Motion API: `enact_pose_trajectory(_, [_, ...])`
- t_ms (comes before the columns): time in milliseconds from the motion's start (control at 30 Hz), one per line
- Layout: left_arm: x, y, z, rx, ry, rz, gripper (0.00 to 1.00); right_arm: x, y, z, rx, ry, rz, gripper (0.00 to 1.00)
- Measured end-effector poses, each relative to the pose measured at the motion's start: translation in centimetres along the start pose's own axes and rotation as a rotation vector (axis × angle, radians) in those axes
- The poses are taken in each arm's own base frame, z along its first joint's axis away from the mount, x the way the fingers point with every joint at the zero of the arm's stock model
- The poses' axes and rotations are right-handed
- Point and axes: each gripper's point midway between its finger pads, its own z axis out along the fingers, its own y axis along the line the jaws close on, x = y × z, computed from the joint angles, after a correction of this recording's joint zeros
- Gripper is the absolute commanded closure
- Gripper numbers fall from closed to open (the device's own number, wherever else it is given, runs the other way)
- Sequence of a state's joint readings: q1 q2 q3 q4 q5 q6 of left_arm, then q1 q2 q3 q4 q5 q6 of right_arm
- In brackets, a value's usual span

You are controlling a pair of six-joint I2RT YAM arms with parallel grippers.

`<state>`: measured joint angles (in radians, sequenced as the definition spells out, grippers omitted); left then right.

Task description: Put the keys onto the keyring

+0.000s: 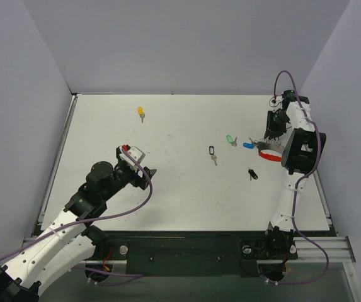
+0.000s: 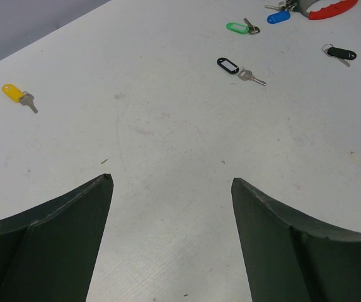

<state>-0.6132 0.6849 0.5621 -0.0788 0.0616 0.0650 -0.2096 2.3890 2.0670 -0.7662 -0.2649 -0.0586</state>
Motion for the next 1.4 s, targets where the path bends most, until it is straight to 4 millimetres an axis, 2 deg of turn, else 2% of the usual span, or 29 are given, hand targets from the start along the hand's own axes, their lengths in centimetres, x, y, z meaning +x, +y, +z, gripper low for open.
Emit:
enact_pose_trajectory(100, [0.0,0.0,0.0,0.002,0.001,0.000,0.14,-0.5,0.1,-0.3,0.001,-0.015,0.001,0.82])
enact_pose_trajectory(867, [0.2,0.0,0.1,0.006,0.006,0.001,0.14,0.0,-0.2,-0.4,0.022,0.007,0.029,0.85])
enact_pose_trajectory(1067, [0.2,0.0,0.1,0.007,0.006,0.001,0.14,0.8,-0.2,0.7,0.019,0.046,0.037,0.85])
enact_pose_trajectory(1167, [0.2,-0.1,0.1,0.009,0.005,0.002,0.14,0.9,-0.2,0.7,0.021,0.052,0.037,0.86])
enact_pose_trajectory(1300, [0.1,-0.1,0.1,0.010,0.005,0.002,0.14,0.9,0.1,0.8,0.016,0.058,0.029,0.96])
enact_pose_trajectory(1400, [0.1,-0.1,0.1,0.012,0.005,0.003,0.14,1.0,0.3,0.8,0.002,0.058,0.025,0.97])
